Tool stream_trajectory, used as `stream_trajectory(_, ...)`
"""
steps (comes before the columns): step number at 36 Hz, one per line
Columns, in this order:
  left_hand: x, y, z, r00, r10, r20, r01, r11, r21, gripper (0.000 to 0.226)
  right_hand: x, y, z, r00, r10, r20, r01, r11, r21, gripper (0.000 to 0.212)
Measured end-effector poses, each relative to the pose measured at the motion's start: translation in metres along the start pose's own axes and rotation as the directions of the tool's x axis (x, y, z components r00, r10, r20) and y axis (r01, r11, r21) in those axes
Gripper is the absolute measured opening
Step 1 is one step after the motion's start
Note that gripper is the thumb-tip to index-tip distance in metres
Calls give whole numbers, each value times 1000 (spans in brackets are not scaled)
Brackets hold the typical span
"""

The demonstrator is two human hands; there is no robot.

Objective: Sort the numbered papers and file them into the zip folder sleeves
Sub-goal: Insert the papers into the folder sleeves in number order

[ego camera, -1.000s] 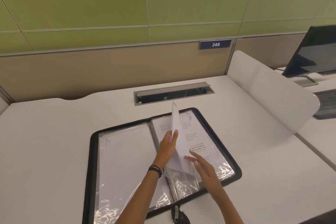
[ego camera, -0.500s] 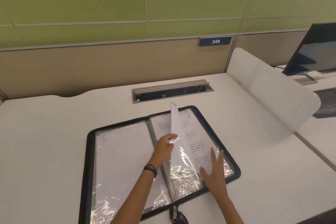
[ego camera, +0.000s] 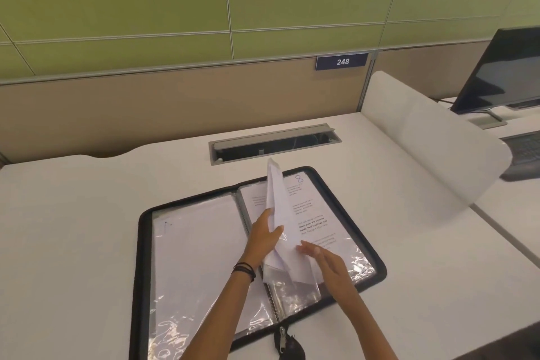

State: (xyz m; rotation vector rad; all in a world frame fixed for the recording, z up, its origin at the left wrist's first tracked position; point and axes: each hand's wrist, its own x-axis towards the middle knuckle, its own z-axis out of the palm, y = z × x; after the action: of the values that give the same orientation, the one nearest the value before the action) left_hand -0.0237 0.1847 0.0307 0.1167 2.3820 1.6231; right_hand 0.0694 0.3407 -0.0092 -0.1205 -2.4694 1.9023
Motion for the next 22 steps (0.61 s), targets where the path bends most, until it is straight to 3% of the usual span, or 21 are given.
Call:
stream_trajectory(3,-3,-1,-3,1000,16,2,-16,1000,-20,50,0,14,0,935,-47,-352,-43,969,-243,62)
stream_trajectory(5,-6,0,-4,999,33,5,-33,999,-37,60,2,26,-3,888,-29,-460,-169,908,-383,76)
stream_trajectory(7,-8,0,-5,999,52,7,-51,996,-80,70,2,31,-4,888,55,-457,-257,882,-394,88)
stream_trajectory(10,-8,-1,-6,999,47,0,-47,995,-87,66,1,40,-2,911,73,-407,-234,903,-361,112)
stream_trajectory(12,-5,-4,-5,1000,29,-7,-29,996,-82,54,1,37,-1,921,74,-383,-209,923,-323,108)
stream_trajectory(15,-3,-6,-3,1000,-1,-15,0,997,-72,42,-1,23,-1,919,42,-392,-154,954,-258,82)
stream_trajectory(19,-3,-5,-4,1000,-1,1,1,998,-66,37,-3,12,0,892,47,-450,-123,982,-141,89)
stream_trajectory(22,-2,-4,-4,1000,-5,5,5,998,-67,35,-6,4,5,916,30,-400,-77,992,-102,82)
